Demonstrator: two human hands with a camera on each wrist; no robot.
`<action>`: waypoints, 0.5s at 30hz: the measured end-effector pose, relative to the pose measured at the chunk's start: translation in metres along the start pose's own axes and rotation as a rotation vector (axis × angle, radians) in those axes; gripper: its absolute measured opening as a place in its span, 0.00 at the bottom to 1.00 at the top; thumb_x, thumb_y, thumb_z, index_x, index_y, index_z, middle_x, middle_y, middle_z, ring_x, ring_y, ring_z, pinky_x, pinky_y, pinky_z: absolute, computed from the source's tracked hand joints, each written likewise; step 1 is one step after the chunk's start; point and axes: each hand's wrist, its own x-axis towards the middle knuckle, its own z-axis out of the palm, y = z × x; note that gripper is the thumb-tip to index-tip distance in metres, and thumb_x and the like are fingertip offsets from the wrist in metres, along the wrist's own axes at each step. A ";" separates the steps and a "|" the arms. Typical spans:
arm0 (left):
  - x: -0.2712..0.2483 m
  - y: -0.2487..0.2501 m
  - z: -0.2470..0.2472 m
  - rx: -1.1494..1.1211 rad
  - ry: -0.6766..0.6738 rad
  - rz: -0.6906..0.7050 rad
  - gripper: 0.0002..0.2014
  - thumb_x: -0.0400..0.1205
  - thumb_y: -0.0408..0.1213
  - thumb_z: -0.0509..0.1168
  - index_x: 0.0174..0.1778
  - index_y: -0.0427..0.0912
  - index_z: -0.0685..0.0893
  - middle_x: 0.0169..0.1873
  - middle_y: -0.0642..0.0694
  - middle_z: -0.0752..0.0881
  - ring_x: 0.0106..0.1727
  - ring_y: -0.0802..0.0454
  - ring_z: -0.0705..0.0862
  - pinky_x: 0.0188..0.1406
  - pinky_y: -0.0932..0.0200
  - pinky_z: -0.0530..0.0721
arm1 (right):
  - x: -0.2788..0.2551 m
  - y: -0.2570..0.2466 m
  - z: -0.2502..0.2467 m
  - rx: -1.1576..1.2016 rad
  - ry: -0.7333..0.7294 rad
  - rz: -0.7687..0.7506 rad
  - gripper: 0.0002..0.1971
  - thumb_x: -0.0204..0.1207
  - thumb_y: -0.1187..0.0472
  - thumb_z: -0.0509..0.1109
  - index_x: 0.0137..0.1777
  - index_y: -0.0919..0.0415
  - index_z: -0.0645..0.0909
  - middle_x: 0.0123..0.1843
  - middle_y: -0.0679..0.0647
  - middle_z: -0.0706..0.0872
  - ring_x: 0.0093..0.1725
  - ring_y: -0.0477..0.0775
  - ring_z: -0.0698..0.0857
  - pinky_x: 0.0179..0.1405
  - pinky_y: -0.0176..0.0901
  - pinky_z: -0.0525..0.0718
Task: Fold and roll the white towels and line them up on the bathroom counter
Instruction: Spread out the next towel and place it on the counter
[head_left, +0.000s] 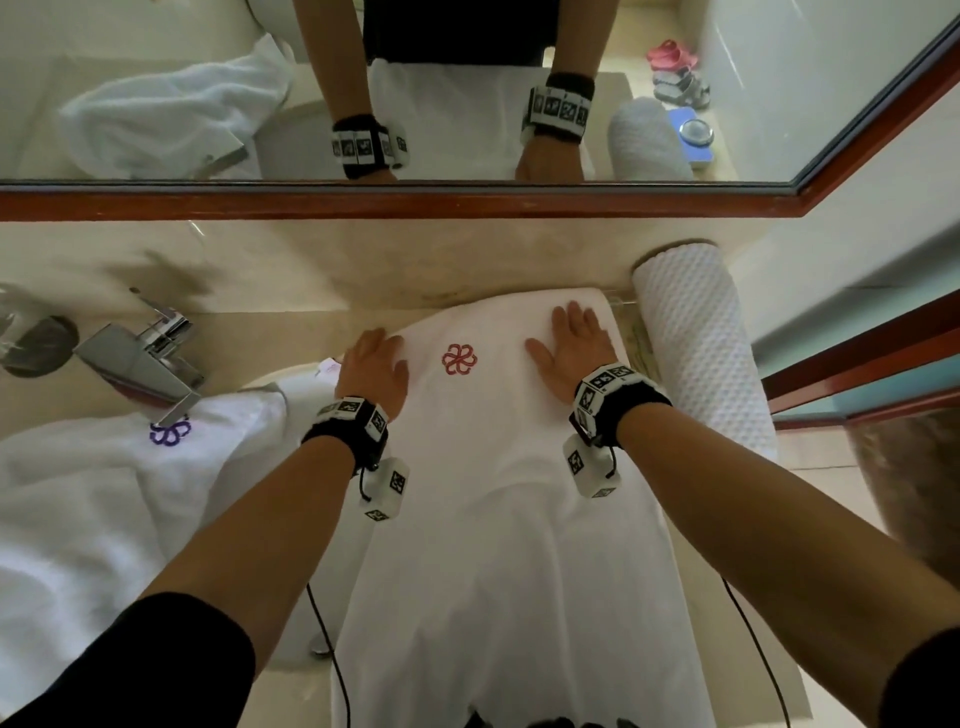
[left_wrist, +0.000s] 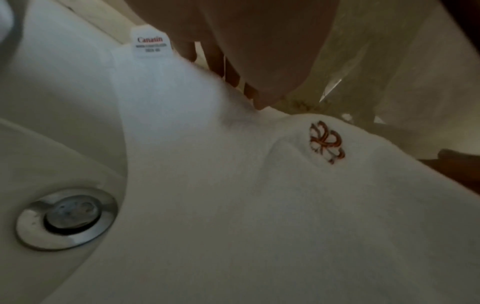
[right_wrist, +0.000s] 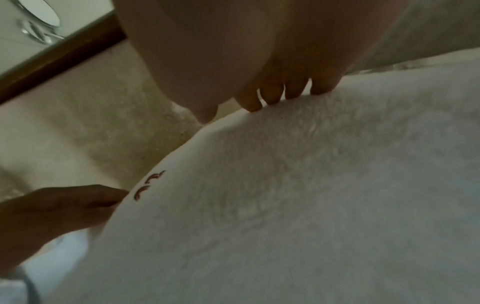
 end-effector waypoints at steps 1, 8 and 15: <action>-0.002 -0.001 0.001 0.051 -0.011 0.009 0.22 0.87 0.37 0.57 0.78 0.39 0.73 0.81 0.36 0.65 0.82 0.36 0.62 0.81 0.44 0.59 | 0.000 0.001 0.000 -0.002 -0.008 0.001 0.38 0.85 0.37 0.45 0.86 0.61 0.43 0.88 0.59 0.41 0.86 0.61 0.43 0.84 0.57 0.47; -0.033 -0.015 0.003 0.146 0.123 0.033 0.21 0.84 0.38 0.60 0.73 0.40 0.76 0.74 0.37 0.75 0.73 0.35 0.72 0.70 0.38 0.74 | -0.007 0.009 0.016 -0.034 0.042 0.026 0.44 0.81 0.31 0.44 0.86 0.61 0.37 0.87 0.59 0.38 0.86 0.60 0.41 0.85 0.57 0.45; -0.022 -0.015 0.003 0.278 -0.127 -0.012 0.33 0.88 0.53 0.44 0.86 0.39 0.46 0.87 0.44 0.46 0.87 0.46 0.46 0.85 0.44 0.47 | -0.008 0.016 0.018 -0.030 0.054 0.040 0.44 0.81 0.31 0.43 0.86 0.60 0.37 0.88 0.57 0.38 0.86 0.59 0.40 0.85 0.56 0.44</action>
